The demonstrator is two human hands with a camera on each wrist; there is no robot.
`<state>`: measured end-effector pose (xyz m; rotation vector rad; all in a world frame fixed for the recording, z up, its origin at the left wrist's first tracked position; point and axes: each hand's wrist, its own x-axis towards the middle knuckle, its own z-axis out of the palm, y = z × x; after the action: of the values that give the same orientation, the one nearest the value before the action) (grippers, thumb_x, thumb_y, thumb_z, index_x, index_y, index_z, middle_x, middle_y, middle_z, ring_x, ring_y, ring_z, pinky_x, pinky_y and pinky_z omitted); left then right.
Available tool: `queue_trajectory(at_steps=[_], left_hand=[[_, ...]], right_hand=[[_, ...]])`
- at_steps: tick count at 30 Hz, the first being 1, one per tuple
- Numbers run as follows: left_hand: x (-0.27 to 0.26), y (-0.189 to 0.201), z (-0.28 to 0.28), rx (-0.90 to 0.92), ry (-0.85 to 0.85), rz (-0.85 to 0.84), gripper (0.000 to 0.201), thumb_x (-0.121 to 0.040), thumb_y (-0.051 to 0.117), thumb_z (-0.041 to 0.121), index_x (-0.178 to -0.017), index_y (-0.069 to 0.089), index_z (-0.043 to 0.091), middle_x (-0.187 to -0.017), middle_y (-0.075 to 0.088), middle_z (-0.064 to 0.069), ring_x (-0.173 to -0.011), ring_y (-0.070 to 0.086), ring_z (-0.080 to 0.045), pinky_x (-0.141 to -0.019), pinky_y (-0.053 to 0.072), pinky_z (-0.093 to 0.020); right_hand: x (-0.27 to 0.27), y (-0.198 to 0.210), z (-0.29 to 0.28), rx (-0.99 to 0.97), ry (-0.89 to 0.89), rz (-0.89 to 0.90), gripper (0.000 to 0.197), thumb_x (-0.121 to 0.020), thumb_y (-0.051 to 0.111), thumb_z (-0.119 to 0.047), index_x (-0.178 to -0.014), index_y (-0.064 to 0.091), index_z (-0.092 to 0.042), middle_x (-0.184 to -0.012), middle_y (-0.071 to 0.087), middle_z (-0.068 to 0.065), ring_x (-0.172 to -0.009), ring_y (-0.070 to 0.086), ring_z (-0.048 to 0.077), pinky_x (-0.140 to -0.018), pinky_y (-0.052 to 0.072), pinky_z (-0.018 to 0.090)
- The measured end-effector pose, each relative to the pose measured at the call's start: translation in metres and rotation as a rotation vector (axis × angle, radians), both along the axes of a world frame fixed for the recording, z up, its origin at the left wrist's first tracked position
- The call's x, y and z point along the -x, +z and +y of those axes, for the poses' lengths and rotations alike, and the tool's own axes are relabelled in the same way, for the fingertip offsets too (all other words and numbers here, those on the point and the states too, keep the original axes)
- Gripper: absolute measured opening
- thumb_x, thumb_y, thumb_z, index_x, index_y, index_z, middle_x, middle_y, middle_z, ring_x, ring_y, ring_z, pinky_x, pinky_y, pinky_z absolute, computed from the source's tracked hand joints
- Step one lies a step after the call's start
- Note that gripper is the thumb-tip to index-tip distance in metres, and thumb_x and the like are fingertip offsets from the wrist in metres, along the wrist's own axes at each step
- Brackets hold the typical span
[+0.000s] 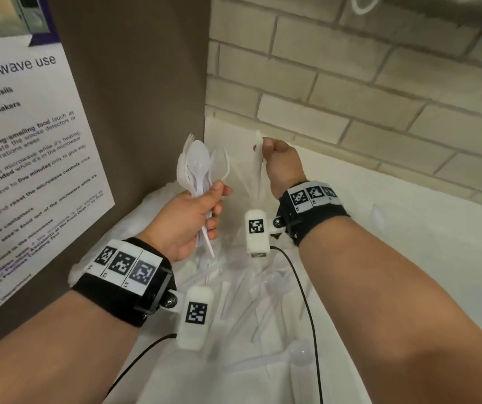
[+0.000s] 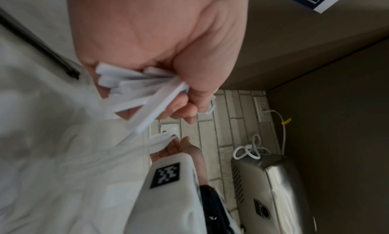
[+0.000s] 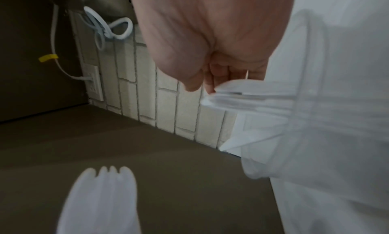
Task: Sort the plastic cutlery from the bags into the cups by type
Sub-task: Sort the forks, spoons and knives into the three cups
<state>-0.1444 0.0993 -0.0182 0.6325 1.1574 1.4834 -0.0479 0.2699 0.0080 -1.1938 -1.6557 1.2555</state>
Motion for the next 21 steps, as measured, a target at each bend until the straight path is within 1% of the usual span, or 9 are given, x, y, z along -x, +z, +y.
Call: queue_trajectory(at_steps=[3, 4, 6, 8, 11, 14, 17, 19, 21], left_hand=[[-0.004, 0.0, 0.001, 0.0, -0.012, -0.006, 0.023, -0.095, 0.053, 0.036, -0.096, 0.064, 0.015, -0.061, 0.045, 0.005, -0.044, 0.036, -0.007, -0.041, 0.035, -0.021], [-0.005, 0.001, 0.001, -0.003, -0.019, -0.009, 0.023, -0.095, 0.053, 0.036, -0.096, 0.064, 0.015, -0.061, 0.045, 0.005, -0.044, 0.036, -0.007, -0.041, 0.034, -0.021], [-0.008, 0.002, 0.0, -0.015, -0.038, -0.008, 0.024, -0.095, 0.053, 0.036, -0.097, 0.064, 0.015, -0.061, 0.045, 0.005, -0.045, 0.036, -0.007, -0.042, 0.034, -0.021], [-0.01, 0.004, -0.001, -0.033, -0.062, -0.01, 0.025, -0.094, 0.053, 0.036, -0.098, 0.065, 0.015, -0.062, 0.046, 0.005, -0.045, 0.037, -0.007, -0.044, 0.034, -0.021], [-0.017, 0.007, -0.002, -0.06, -0.096, -0.036, 0.026, -0.095, 0.05, 0.034, -0.102, 0.068, 0.016, -0.064, 0.051, 0.006, -0.048, 0.039, -0.008, -0.047, 0.035, -0.022], [-0.025, 0.012, 0.001, -0.08, -0.122, -0.057, 0.027, -0.097, 0.049, 0.031, -0.107, 0.069, 0.017, -0.068, 0.055, 0.005, -0.051, 0.042, -0.008, -0.051, 0.036, -0.024], [-0.035, 0.017, 0.004, -0.082, -0.124, -0.041, 0.024, -0.096, 0.051, 0.031, -0.104, 0.067, 0.015, -0.072, 0.062, 0.002, -0.053, 0.048, -0.011, -0.053, 0.04, -0.025], [-0.042, 0.019, 0.005, -0.083, -0.151, 0.003, 0.023, -0.095, 0.051, 0.032, -0.098, 0.067, 0.016, -0.078, 0.069, 0.0, -0.056, 0.056, -0.013, -0.056, 0.047, -0.027], [-0.048, 0.018, 0.005, -0.086, -0.212, 0.042, 0.026, -0.095, 0.049, 0.033, -0.104, 0.068, 0.016, -0.089, 0.074, -0.002, -0.066, 0.067, -0.018, -0.064, 0.056, -0.032]], right_hand=[[-0.003, 0.01, 0.002, 0.048, 0.005, 0.022, 0.02, -0.099, 0.041, -0.021, -0.11, 0.057, -0.02, -0.116, 0.063, 0.004, -0.117, 0.057, 0.02, -0.086, 0.037, 0.025], [-0.005, 0.014, 0.001, 0.042, -0.006, 0.037, 0.02, -0.099, 0.042, -0.021, -0.11, 0.058, -0.019, -0.115, 0.063, 0.003, -0.119, 0.056, 0.021, -0.087, 0.038, 0.025], [-0.009, 0.023, -0.004, 0.003, -0.005, 0.081, 0.029, -0.1, 0.044, -0.023, -0.124, 0.058, -0.014, -0.123, 0.061, 0.003, -0.121, 0.053, 0.018, -0.096, 0.038, 0.026], [-0.016, 0.033, -0.021, -0.029, 0.066, 0.177, 0.032, -0.101, 0.045, -0.023, -0.13, 0.055, -0.012, -0.129, 0.06, 0.003, -0.124, 0.052, 0.017, -0.105, 0.038, 0.029], [-0.027, 0.044, -0.05, -0.013, 0.165, 0.253, 0.03, -0.101, 0.045, -0.03, -0.12, 0.06, -0.012, -0.119, 0.065, 0.003, -0.114, 0.059, 0.019, -0.1, 0.047, 0.033], [-0.042, 0.048, -0.073, 0.063, 0.245, 0.186, 0.034, -0.091, 0.057, -0.045, -0.103, 0.065, -0.015, -0.104, 0.071, 0.003, -0.098, 0.067, 0.019, -0.094, 0.052, 0.037], [-0.057, 0.041, -0.085, 0.064, 0.307, 0.043, 0.021, -0.088, 0.066, -0.035, -0.092, 0.068, -0.015, -0.085, 0.072, -0.001, -0.08, 0.067, 0.013, -0.093, 0.05, 0.041], [-0.065, 0.037, -0.089, 0.059, 0.269, 0.042, 0.022, -0.093, 0.06, -0.027, -0.095, 0.07, -0.008, -0.088, 0.072, 0.006, -0.083, 0.067, 0.018, -0.094, 0.05, 0.046], [-0.07, 0.038, -0.093, 0.066, 0.178, 0.088, 0.024, -0.098, 0.052, -0.022, -0.098, 0.067, -0.004, -0.089, 0.07, 0.011, -0.081, 0.065, 0.023, -0.089, 0.052, 0.046]])
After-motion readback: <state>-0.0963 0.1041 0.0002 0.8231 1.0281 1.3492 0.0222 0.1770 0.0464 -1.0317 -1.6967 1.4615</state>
